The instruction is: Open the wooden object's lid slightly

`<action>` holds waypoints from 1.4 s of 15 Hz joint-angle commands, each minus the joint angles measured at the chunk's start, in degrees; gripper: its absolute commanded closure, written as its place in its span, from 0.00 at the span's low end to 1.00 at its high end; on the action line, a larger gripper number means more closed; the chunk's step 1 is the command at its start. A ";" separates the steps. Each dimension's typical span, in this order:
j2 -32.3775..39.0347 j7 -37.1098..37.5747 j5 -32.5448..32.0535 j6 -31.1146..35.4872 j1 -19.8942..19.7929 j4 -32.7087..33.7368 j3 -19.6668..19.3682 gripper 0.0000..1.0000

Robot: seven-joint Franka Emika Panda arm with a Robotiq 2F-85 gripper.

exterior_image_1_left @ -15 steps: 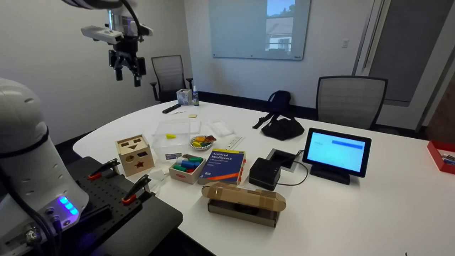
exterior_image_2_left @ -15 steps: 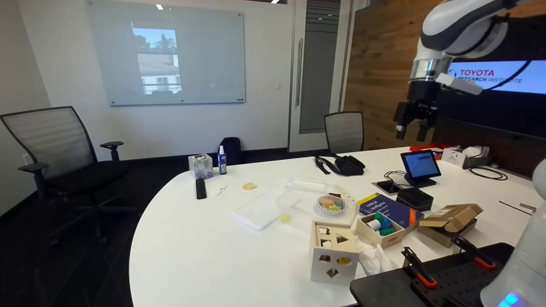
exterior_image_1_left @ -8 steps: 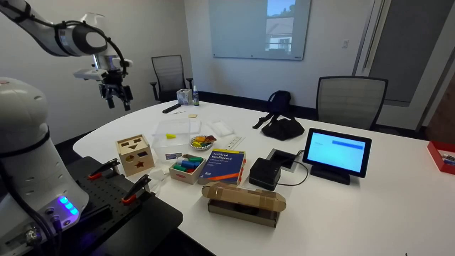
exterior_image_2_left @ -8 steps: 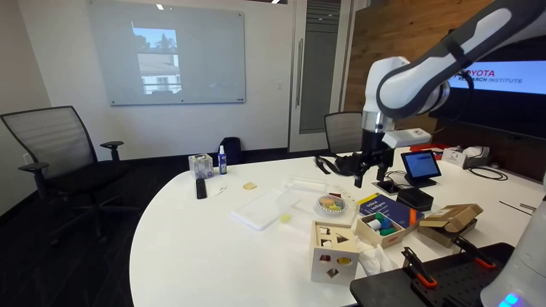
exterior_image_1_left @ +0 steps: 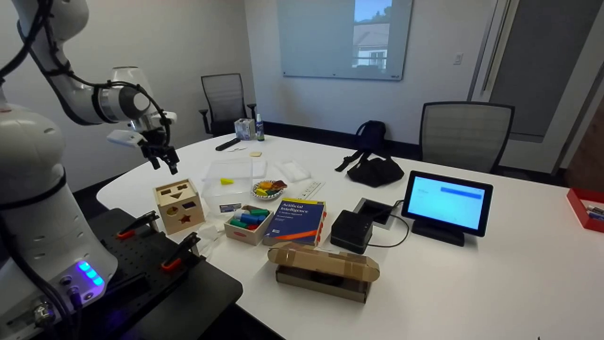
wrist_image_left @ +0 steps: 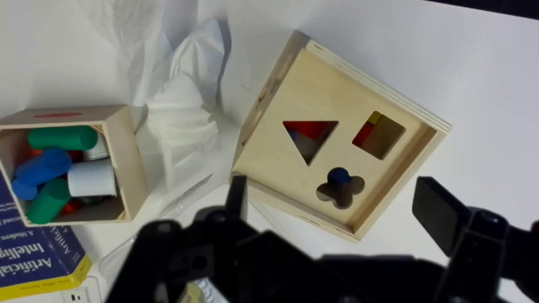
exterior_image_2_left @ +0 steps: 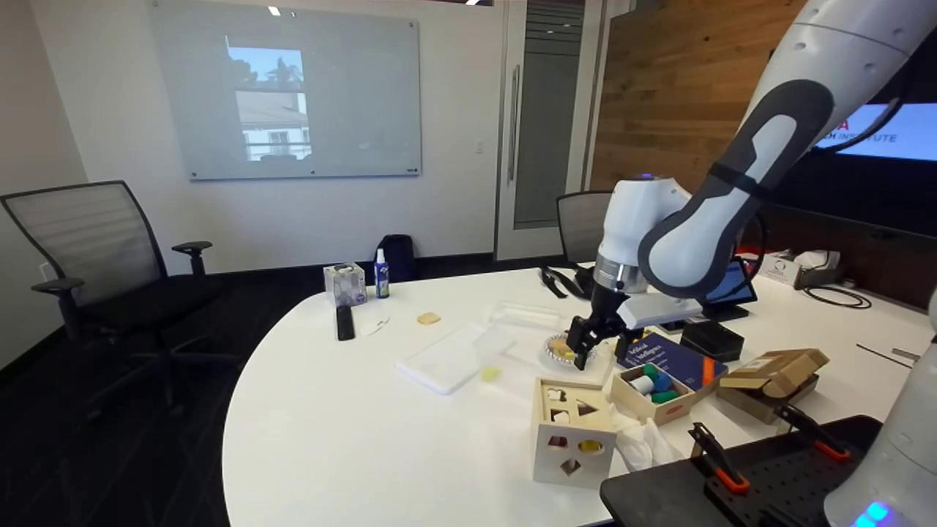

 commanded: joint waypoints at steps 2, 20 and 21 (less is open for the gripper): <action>6.75 12.24 -14.79 3.01 -0.19 1.70 -3.57 0.00; 27.64 30.52 -31.38 -0.37 14.83 18.39 -14.05 0.00; 27.59 30.50 -31.33 -0.37 15.08 18.36 -14.23 0.00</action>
